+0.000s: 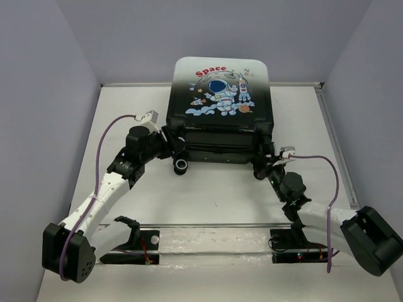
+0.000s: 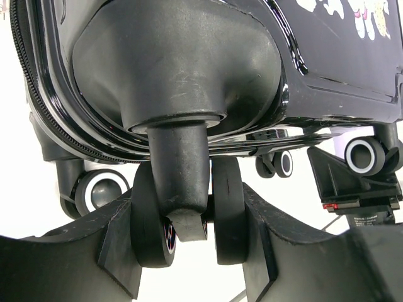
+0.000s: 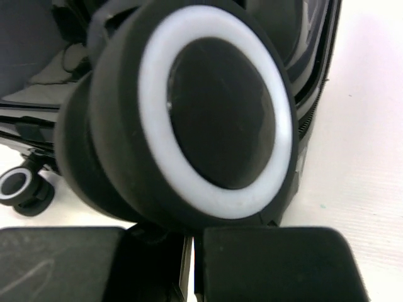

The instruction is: Pack the luggage

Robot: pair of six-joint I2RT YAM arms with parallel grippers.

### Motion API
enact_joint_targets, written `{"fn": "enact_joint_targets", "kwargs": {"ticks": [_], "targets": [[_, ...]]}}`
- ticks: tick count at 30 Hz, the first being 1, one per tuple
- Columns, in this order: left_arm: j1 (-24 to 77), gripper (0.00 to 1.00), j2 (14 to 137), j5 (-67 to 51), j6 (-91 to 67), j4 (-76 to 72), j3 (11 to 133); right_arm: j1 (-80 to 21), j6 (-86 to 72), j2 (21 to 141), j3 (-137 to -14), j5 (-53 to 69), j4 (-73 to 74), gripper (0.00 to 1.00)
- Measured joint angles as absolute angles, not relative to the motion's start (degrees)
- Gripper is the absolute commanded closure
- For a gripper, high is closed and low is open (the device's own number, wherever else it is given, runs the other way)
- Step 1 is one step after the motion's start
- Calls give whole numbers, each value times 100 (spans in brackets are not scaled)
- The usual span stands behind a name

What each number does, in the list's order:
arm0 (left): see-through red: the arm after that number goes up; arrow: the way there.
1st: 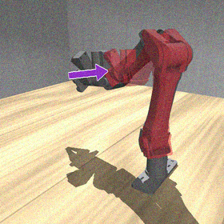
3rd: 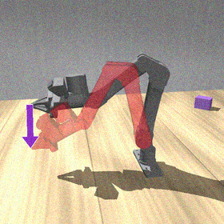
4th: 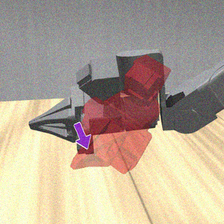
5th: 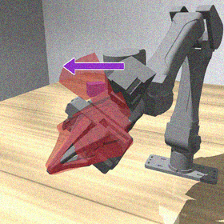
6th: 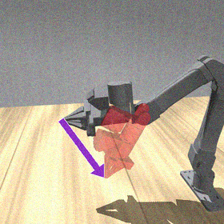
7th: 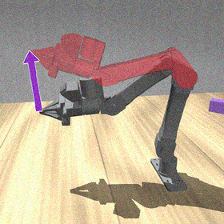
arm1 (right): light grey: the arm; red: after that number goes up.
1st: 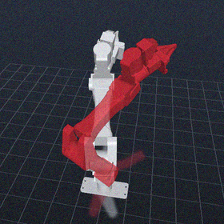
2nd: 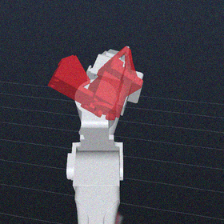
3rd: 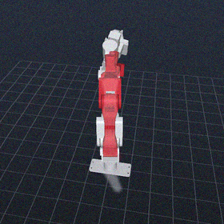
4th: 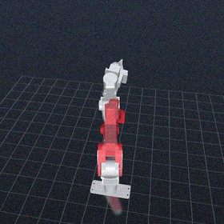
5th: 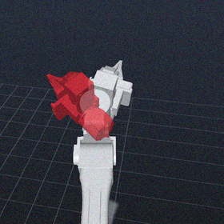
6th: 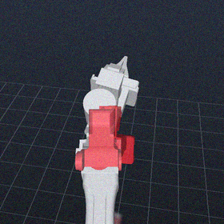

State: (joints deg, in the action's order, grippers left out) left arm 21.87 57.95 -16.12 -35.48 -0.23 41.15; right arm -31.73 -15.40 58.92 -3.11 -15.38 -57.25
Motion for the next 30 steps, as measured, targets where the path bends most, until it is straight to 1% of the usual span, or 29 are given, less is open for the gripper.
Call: {"fn": "enact_joint_targets", "kwargs": {"ticks": [4,7,9,12,13,14,16,17,19,22,24,27,30], "targets": [[2176,94,5795,-1656,-3649,-73,4110,-3175,-1721,5990,-279,-1225,-6016,93],[2174,94,5800,-1706,-3782,-161,4084,-3369,-1964,6272,-279,-1098,-6405,93],[2176,94,5815,-1754,-3852,-172,4084,-3785,-2014,6663,-281,-1155,-6674,93],[2174,94,5833,-1769,-3872,-169,4084,-4086,-2097,6932,-294,-1085,-6726,93],[2174,94,5833,-1767,-3863,-158,4084,-4095,-2154,6934,-294,-1125,-6689,90],[2165,94,5833,-1765,-3837,-130,4093,-4095,-2239,6838,-294,-1212,-6571,77],[2095,94,5833,-1787,-3798,-89,4117,-4095,-2386,6499,-285,-1409,-6311,62],[2032,94,5833,-1857,-3778,-80,4125,-4095,-2421,6311,-285,-1531,-6163,49],[1892,94,5833,-1964,-3743,-64,4128,-4095,-2528,5680,-285,-1782,-5752,40],[1568,94,5833,-2182,-3712,-62,4128,-4001,-2700,4431,-283,-2233,-4689,37],[1315,94,5846,-2311,-3712,-104,4128,-3852,-2827,4025,-283,-2294,-4335,37],[1087,94,5900,-2506,-3726,-174,4128,-3562,-2985,3953,-287,-2296,-3990,40],[996,94,5920,-2569,-3723,-213,4128,-3341,-2976,4532,-301,-2193,-3795,43]]}}
